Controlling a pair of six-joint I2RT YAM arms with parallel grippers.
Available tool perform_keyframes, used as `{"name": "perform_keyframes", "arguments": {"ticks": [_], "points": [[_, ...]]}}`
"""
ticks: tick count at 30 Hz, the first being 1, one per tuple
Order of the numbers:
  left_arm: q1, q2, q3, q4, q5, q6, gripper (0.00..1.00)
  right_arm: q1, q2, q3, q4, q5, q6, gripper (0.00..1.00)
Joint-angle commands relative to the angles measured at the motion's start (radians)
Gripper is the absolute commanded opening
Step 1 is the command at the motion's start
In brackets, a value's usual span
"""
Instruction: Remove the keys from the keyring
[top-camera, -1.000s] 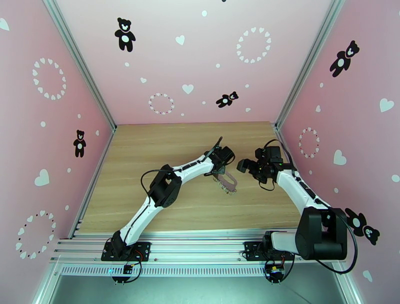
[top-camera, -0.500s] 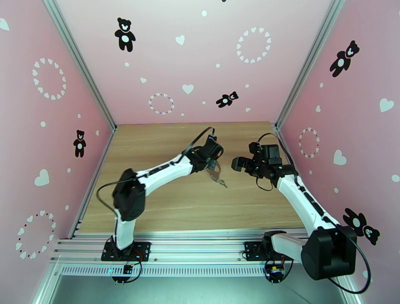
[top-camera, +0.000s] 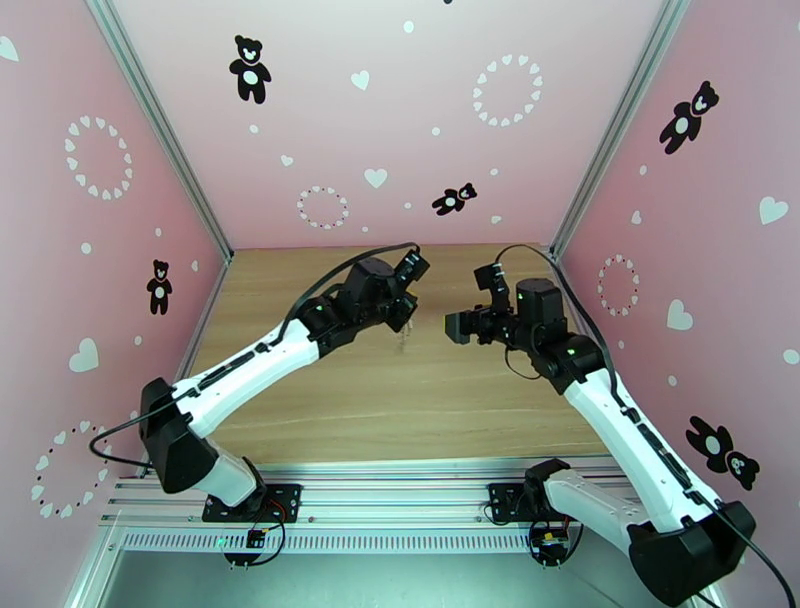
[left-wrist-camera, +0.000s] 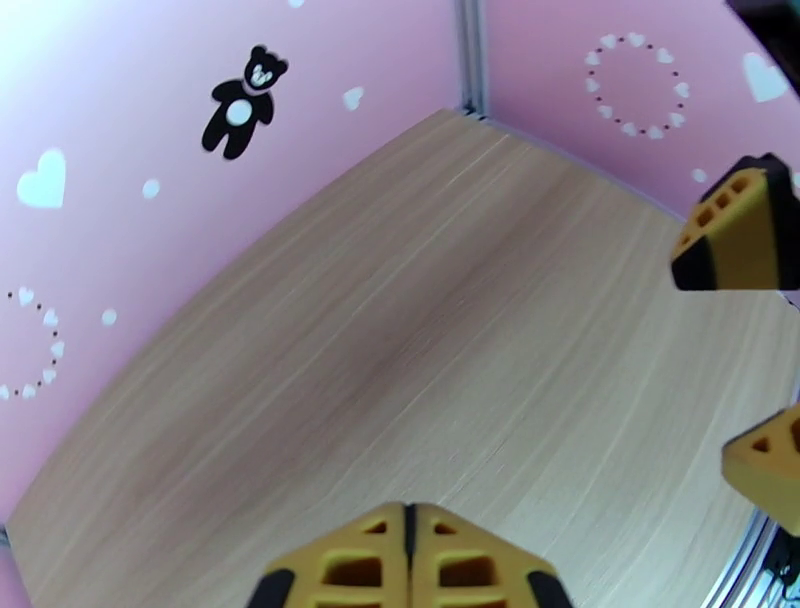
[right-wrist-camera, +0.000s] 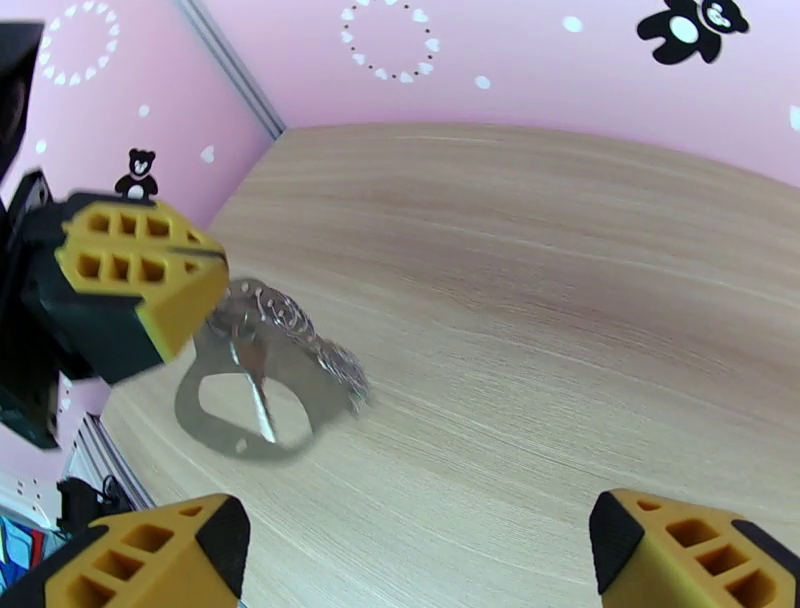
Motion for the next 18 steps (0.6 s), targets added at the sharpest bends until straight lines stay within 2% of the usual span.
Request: {"name": "perform_keyframes", "arguments": {"ticks": [1,7,12,16,18], "points": [[0.023,-0.078,-0.025,0.096,0.236,0.080,0.00,0.034,-0.043,0.002,0.042,0.027,-0.122,0.91],[0.025,-0.129,-0.033,0.109,0.414,0.129,0.00,0.087,-0.164,-0.112,0.187,0.024,-0.253,0.88],[0.026,-0.144,-0.018,0.095,0.487,0.138,0.00,0.087,-0.248,-0.156,0.240,0.050,-0.367,0.85],[0.026,-0.137,0.000,0.092,0.548,0.119,0.00,0.093,-0.258,-0.178,0.274,-0.034,-0.405,0.77],[0.027,-0.133,0.002,0.102,0.563,0.104,0.00,0.104,-0.271,-0.213,0.339,-0.054,-0.417,0.76]]}}
